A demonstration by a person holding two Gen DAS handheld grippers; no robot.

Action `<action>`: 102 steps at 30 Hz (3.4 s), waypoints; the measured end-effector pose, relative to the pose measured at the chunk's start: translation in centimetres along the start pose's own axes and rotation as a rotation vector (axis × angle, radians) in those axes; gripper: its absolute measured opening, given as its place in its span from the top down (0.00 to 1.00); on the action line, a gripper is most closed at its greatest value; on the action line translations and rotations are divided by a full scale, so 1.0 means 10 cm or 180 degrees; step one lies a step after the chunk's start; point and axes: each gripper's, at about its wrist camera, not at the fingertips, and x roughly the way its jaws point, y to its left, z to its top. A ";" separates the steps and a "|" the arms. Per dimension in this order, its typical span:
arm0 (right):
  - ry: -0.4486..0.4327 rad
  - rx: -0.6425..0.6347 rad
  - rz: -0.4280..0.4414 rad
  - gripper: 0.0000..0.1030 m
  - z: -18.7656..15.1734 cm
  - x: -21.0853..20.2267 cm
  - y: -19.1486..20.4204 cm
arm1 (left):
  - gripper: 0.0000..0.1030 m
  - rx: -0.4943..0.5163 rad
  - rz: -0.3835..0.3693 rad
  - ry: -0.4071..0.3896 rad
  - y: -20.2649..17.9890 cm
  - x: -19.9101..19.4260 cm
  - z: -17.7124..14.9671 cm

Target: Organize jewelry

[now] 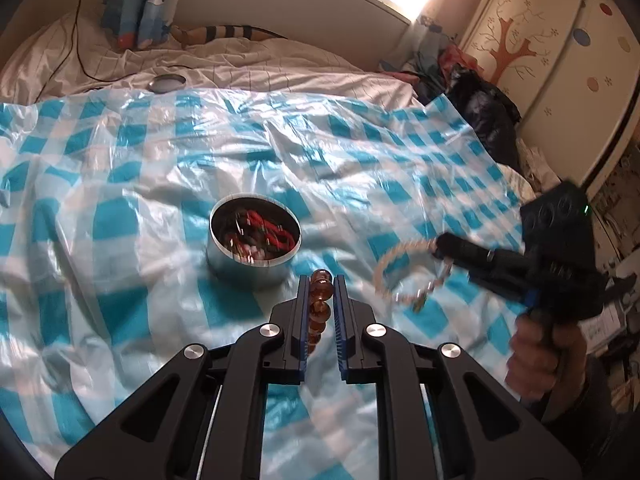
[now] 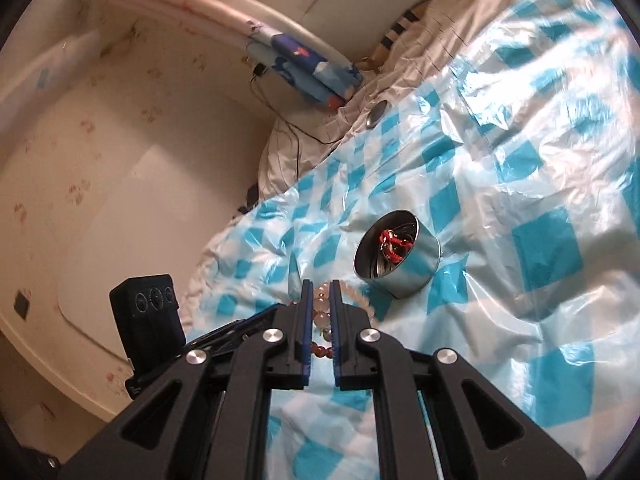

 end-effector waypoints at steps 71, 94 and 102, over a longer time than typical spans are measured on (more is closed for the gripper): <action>-0.0423 -0.1556 -0.2370 0.08 -0.82 0.44 0.30 | 0.07 0.0033 0.1799 -0.0317 0.10 0.22 -0.51; -0.0439 -0.1590 -0.2393 0.07 -0.83 0.43 0.33 | 0.07 0.0047 0.1785 -0.0317 0.08 0.22 -0.54; -0.0432 -0.1587 -0.2398 0.07 -0.83 0.43 0.32 | 0.07 0.0037 0.1783 -0.0309 0.07 0.22 -0.54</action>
